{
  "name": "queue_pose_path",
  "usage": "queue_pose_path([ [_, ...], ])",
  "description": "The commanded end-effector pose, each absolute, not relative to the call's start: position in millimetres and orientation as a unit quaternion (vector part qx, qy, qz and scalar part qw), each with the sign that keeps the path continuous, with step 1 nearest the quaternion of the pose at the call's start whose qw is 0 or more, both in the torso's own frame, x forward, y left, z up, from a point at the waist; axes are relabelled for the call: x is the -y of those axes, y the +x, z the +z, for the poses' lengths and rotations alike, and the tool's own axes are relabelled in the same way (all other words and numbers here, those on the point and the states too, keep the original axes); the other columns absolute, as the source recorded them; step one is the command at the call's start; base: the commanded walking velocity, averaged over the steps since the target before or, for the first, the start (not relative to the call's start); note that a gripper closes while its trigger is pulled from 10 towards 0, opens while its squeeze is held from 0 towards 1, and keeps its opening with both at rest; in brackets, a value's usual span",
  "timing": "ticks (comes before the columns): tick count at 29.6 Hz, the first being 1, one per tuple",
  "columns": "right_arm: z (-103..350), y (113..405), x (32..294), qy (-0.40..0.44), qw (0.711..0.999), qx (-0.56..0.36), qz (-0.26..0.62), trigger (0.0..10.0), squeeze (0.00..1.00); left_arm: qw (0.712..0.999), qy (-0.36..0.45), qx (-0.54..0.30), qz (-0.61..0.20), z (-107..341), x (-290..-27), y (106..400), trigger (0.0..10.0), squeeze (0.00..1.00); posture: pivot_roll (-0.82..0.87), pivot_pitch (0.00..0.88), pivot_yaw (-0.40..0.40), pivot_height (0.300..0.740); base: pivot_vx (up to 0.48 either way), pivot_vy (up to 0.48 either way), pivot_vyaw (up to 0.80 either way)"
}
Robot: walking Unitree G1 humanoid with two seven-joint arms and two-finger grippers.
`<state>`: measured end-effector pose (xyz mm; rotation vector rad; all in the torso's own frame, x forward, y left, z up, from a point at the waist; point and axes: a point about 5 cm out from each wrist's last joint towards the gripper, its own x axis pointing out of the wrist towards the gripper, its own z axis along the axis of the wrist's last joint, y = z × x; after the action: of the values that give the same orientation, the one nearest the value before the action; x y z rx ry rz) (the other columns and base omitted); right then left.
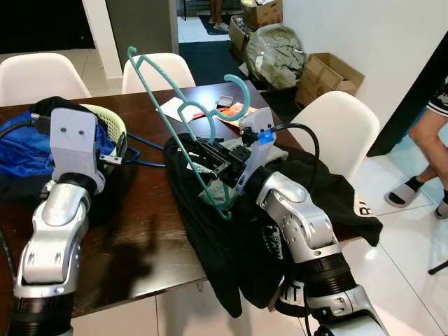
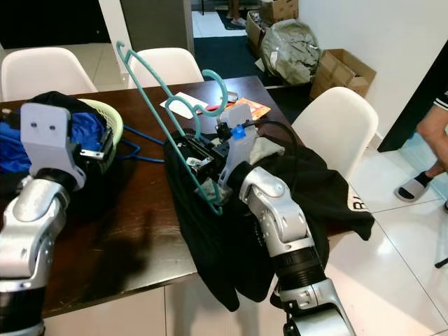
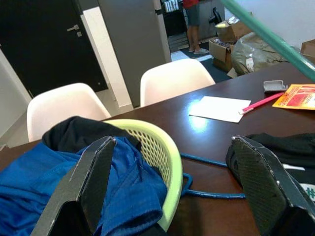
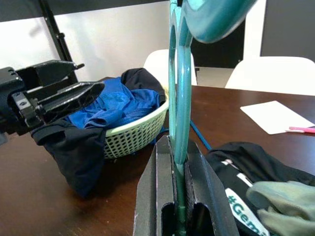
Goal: Hang hanger
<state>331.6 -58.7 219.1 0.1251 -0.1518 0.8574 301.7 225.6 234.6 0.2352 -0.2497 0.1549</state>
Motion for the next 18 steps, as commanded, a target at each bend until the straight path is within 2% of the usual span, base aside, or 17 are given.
queue_pose_path([
  [1, 222, 333, 59, 0.058, 0.906, 0.082, 0.412, 10.0, 0.0, 0.981, 0.122, 0.119, 0.09, 233, -232, 302, 10.0, 0.0, 0.05, 0.08, -0.003, 0.74, 0.0, 0.0, 0.0],
  [5, 222, 333, 59, 0.056, 0.906, 0.081, 0.413, 10.0, 0.0, 0.976, 0.153, 0.101, 0.115, 229, -244, 306, 10.0, 0.0, 0.04, 0.081, -0.003, 0.74, 0.0, 0.0, 0.0],
  [7, 222, 332, 59, 0.052, 0.906, 0.08, 0.412, 10.0, 0.0, 0.964, 0.226, 0.071, 0.123, 223, -259, 311, 10.0, 0.0, 0.03, 0.087, -0.008, 0.74, 0.0, 0.0, 0.0],
  [9, 222, 332, 59, 0.05, 0.906, 0.079, 0.412, 10.0, 0.0, 0.959, 0.251, 0.062, 0.115, 221, -263, 313, 10.0, 0.0, 0.03, 0.093, -0.009, 0.74, 0.0, 0.0, 0.0],
  [14, 222, 330, 60, 0.048, 0.906, 0.076, 0.413, 10.0, 0.0, 0.951, 0.293, 0.062, 0.08, 224, -274, 322, 10.0, 0.0, 0.02, 0.12, -0.014, 0.74, 0.0, 0.0, 0.0],
  [18, 221, 327, 63, 0.046, 0.907, 0.073, 0.413, 10.0, 0.0, 0.953, 0.289, 0.062, 0.062, 227, -283, 327, 10.0, 0.0, 0.01, 0.128, -0.014, 0.74, 0.0, 0.0, 0.0],
])
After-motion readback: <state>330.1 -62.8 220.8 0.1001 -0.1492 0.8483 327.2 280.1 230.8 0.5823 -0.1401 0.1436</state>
